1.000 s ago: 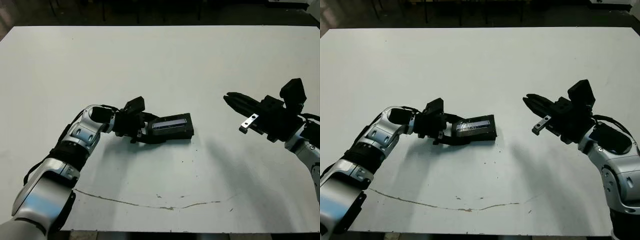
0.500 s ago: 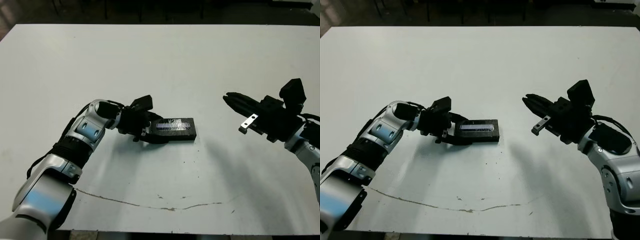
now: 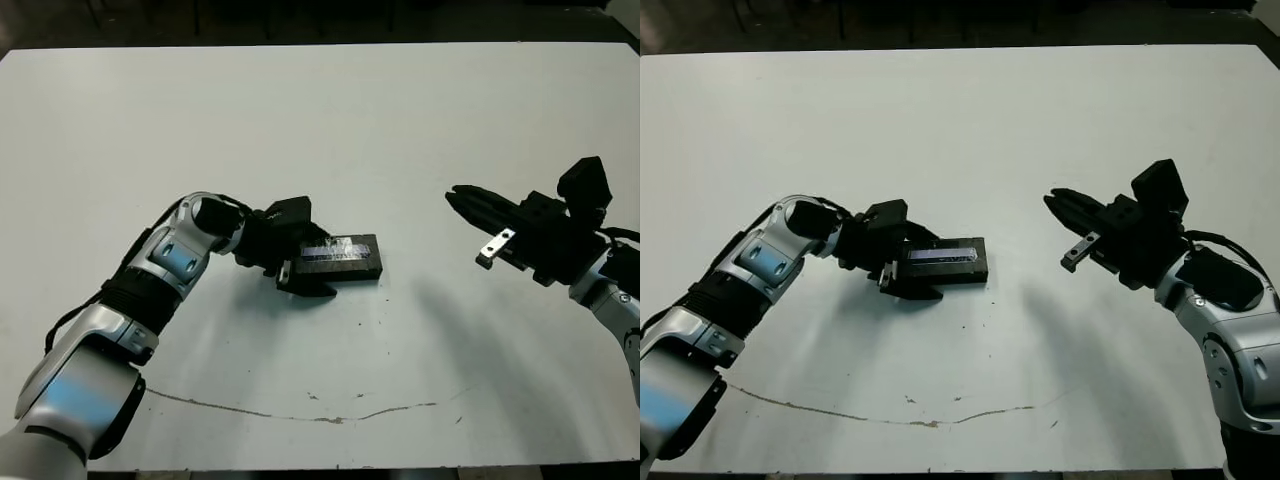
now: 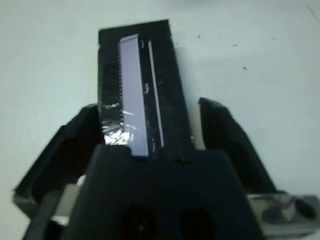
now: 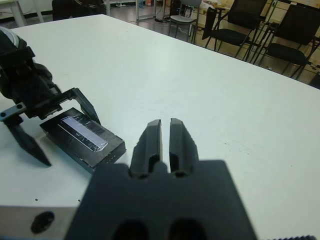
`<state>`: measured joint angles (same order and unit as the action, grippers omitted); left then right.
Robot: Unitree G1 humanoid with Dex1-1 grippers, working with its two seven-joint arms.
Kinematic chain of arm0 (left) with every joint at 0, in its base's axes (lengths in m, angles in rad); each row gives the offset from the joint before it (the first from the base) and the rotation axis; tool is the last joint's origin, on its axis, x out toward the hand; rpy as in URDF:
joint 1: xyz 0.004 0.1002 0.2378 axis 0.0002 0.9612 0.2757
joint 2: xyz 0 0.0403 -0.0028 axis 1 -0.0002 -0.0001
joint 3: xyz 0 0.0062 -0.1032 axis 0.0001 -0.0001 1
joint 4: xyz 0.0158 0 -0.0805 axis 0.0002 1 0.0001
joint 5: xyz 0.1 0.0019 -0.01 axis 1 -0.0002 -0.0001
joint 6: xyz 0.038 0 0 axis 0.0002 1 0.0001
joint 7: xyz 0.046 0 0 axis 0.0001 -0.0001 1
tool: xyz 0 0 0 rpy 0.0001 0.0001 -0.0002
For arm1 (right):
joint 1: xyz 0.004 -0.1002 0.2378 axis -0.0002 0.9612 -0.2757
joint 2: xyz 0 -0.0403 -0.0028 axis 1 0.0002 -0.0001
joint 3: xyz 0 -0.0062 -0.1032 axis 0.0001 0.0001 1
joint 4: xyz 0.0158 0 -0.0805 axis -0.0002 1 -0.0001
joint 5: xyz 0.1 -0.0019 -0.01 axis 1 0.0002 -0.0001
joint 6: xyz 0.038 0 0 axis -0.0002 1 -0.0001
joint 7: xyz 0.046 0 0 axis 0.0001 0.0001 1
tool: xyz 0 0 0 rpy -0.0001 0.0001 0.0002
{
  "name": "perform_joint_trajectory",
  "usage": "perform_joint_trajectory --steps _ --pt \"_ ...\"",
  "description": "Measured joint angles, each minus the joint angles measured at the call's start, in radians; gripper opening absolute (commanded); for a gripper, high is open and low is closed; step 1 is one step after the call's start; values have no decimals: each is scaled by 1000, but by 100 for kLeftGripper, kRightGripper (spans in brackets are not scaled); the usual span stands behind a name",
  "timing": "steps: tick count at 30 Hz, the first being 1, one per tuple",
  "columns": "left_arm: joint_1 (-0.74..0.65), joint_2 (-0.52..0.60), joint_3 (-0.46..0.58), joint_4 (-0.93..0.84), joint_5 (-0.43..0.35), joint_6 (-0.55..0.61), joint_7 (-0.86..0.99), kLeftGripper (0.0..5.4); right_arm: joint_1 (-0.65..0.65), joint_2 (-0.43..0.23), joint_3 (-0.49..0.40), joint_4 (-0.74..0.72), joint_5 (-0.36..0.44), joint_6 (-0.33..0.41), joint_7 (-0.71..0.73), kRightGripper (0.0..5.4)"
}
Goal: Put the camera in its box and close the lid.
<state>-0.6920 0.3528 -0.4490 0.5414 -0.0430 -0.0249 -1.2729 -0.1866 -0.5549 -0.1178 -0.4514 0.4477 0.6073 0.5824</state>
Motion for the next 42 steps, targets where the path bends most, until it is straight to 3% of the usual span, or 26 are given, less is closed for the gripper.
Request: perform_joint_trajectory --steps 2,17,22,26,29,32,37,42 --pt "15 27 16 5 -7 -30 2 537 0 0 0 0 2 0 0 0" --pt "186 266 168 -10 -83 -214 42 539 -2 0 3 2 13 0 2 0" --pt "335 389 264 -117 -153 -165 25 539 -2 0 7 0 13 0 1 0" --pt "452 457 369 -303 -185 25 115 531 -3 0 13 -4 13 6 -1 0" --pt "541 379 490 -505 -231 146 352 496 -3 1 14 -3 12 6 -7 0" --pt "575 180 532 -710 -270 197 618 442 -5 5 16 -3 11 6 -21 0" --pt "546 -94 439 -936 -296 326 900 345 -4 11 29 -1 8 6 -45 0" --pt "472 -234 302 -988 -257 452 1046 248 -6 15 36 -1 4 6 -60 0"
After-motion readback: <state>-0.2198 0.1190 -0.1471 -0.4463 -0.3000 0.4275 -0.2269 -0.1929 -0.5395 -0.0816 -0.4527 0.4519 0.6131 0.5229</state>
